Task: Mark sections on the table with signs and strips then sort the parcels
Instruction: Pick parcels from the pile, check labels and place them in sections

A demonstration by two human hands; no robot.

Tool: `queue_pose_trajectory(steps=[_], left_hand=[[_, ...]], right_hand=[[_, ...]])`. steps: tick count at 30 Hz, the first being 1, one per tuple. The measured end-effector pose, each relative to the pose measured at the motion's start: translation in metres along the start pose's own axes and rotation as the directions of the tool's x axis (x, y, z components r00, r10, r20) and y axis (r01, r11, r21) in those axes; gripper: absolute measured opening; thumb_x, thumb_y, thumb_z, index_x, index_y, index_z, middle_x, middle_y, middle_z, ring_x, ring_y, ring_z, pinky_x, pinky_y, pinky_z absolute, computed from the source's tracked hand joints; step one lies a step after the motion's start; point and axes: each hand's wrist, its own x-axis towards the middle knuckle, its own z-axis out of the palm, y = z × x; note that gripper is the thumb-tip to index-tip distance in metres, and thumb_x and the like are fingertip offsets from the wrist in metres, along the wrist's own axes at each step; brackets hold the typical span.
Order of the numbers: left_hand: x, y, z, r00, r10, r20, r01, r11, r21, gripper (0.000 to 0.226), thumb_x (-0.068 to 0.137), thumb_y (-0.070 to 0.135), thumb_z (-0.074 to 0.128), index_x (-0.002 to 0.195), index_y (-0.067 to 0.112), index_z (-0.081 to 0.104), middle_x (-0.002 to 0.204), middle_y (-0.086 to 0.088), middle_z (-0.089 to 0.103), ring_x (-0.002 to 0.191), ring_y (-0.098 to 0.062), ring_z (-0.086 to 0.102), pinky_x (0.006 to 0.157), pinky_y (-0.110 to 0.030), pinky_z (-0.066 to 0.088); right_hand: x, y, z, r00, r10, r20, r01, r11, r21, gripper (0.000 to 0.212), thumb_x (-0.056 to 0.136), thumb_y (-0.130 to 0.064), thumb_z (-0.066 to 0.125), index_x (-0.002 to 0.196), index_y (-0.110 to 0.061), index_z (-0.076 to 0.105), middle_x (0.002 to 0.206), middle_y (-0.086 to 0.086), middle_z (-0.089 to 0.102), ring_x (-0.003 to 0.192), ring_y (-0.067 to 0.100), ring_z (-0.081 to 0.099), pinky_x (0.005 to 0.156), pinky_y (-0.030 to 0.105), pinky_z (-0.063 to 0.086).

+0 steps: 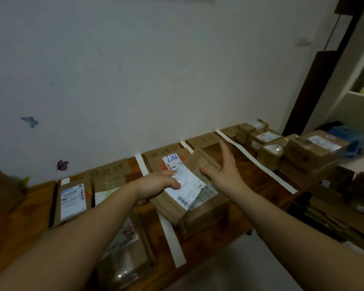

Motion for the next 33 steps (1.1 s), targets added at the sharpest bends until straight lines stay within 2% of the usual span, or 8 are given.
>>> queue_pose_trajectory(steps=[4,8,12,15,19,23,28,33], left_hand=[[0.016,-0.004,0.026,0.981,-0.027,-0.193,0.018,0.999,-0.046,0.027,0.086,0.014,0.064,0.112,0.02,0.062,0.11,-0.006,0.068,0.097,-0.021,0.067,0.085,-0.034,0.054],[0.018,-0.015,0.07,0.889,-0.04,-0.456,-0.15,0.916,-0.373,0.037,0.087,0.005,0.059,0.121,0.02,0.054,0.11,-0.006,0.061,0.094,-0.02,0.064,0.065,-0.027,0.055],[0.016,-0.031,0.109,0.701,-0.158,-0.695,-0.214,0.884,-0.416,0.029,0.088,0.013,0.061,0.111,0.02,0.046,0.112,-0.011,0.058,0.094,-0.028,0.065,0.079,-0.05,0.057],[0.008,-0.037,0.137,0.635,-0.236,-0.736,-0.182,0.88,-0.439,0.021,0.089,0.023,0.062,0.104,0.022,0.049,0.109,-0.011,0.062,0.092,-0.026,0.067,0.081,-0.052,0.056],[-0.001,-0.047,0.161,0.689,-0.189,-0.699,-0.18,0.89,-0.419,0.041,0.091,0.022,0.06,0.129,0.026,0.046,0.111,0.001,0.06,0.1,-0.021,0.063,0.08,-0.038,0.056],[-0.011,-0.073,0.178,0.758,-0.168,-0.63,0.022,0.972,-0.233,0.071,0.07,0.043,0.067,0.136,0.04,0.041,0.129,0.001,0.05,0.112,-0.022,0.055,0.093,-0.042,0.051],[-0.003,-0.098,0.198,0.774,-0.256,-0.579,0.149,0.963,-0.226,0.063,0.088,0.011,0.062,0.143,0.025,0.035,0.125,-0.005,0.056,0.11,-0.023,0.058,0.083,-0.03,0.054],[0.019,-0.116,0.209,0.736,-0.275,-0.619,0.224,0.961,-0.161,0.06,0.089,0.013,0.063,0.14,0.013,0.032,0.135,-0.008,0.051,0.119,-0.023,0.054,0.083,-0.023,0.048]], right_hand=[[0.022,0.029,-0.026,0.977,-0.02,0.212,0.031,0.998,-0.049,0.026,0.095,-0.031,0.054,0.121,-0.033,0.053,0.109,-0.009,0.062,0.09,0.003,0.061,0.068,0.022,0.051],[0.03,0.059,-0.048,0.986,-0.003,0.168,0.006,1.0,-0.02,0.022,0.096,-0.033,0.052,0.118,-0.032,0.049,0.091,-0.02,0.052,0.083,-0.002,0.054,0.062,0.016,0.042],[0.018,0.084,-0.065,0.972,0.043,0.232,-0.046,0.999,0.01,0.014,0.098,-0.033,0.05,0.111,-0.034,0.046,0.089,-0.021,0.051,0.084,0.0,0.055,0.061,0.013,0.042],[0.004,0.097,-0.073,0.96,0.039,0.276,-0.041,0.999,0.002,0.025,0.098,-0.038,0.046,0.122,-0.03,0.047,0.094,-0.02,0.051,0.089,0.001,0.054,0.065,0.013,0.042],[-0.012,0.12,-0.079,0.963,0.036,0.269,-0.033,0.999,-0.017,0.024,0.096,-0.04,0.051,0.119,-0.033,0.048,0.105,-0.014,0.054,0.101,0.007,0.056,0.073,0.018,0.046],[-0.035,0.147,-0.085,0.952,0.06,0.3,-0.012,0.987,-0.159,0.05,0.091,-0.037,0.059,0.137,-0.027,0.04,0.133,-0.003,0.042,0.112,0.009,0.045,0.084,0.024,0.042],[-0.047,0.185,-0.082,0.903,0.165,0.398,-0.055,0.96,-0.273,0.077,0.087,-0.034,0.067,0.149,-0.026,0.023,0.146,0.005,0.03,0.128,0.024,0.041,0.101,0.038,0.04],[-0.031,0.217,-0.07,0.875,0.241,0.419,-0.13,0.952,-0.278,0.074,0.089,-0.032,0.065,0.149,-0.021,0.025,0.146,0.008,0.034,0.131,0.027,0.04,0.104,0.04,0.038]])
